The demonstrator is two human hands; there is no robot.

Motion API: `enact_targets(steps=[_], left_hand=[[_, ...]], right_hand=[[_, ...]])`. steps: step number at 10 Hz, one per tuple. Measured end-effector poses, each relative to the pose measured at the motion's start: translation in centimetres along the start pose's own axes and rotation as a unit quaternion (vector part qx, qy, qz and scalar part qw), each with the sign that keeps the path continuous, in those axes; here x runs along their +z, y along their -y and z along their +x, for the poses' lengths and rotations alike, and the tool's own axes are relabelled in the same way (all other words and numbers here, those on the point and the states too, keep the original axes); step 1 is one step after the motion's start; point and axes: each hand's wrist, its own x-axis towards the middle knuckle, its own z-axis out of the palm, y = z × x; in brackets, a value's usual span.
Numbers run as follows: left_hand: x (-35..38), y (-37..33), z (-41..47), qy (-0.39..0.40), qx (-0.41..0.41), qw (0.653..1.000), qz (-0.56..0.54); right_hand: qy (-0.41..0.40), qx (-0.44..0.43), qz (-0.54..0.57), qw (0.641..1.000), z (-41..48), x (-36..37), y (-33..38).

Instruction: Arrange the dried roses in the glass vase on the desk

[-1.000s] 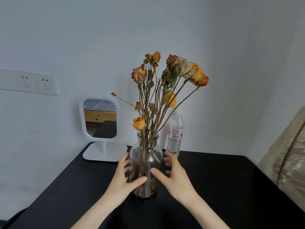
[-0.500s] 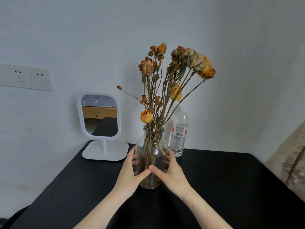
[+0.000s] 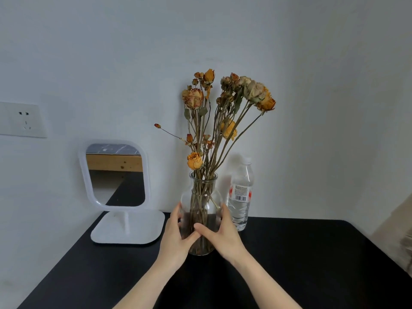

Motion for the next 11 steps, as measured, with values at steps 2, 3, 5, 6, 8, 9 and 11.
enact_targets(steps=[2,3,5,6,8,9,11], left_hand=[[0.7,0.8,1.7,-0.006,-0.008,1.0,0.004],[1.0,1.1,2.3,-0.003,-0.009,1.0,0.008],[1.2,1.3,3.0,0.0,-0.017,1.0,0.01],[1.2,1.2,3.1,-0.001,-0.019,1.0,0.02],[1.1,0.8,3.1,0.006,-0.035,0.999,0.016],[1.0,0.5,3.1,0.016,-0.042,0.999,0.017],[0.7,-0.6,0.6,0.007,-0.07,0.997,0.028]], right_hand=[[0.013,0.014,0.009,1.0,1.6,-0.3,-0.5],[0.016,0.021,0.013,1.0,2.2,-0.3,-0.6],[0.019,0.026,0.018,0.999,2.8,-0.5,-0.6],[0.02,0.03,0.02,0.999,3.0,-0.5,-0.4],[0.021,0.035,0.025,0.999,3.3,-0.5,-0.5],[0.029,0.047,0.036,0.998,3.2,-0.7,-0.1],[0.023,0.035,-0.041,0.998,1.2,-1.2,1.7]])
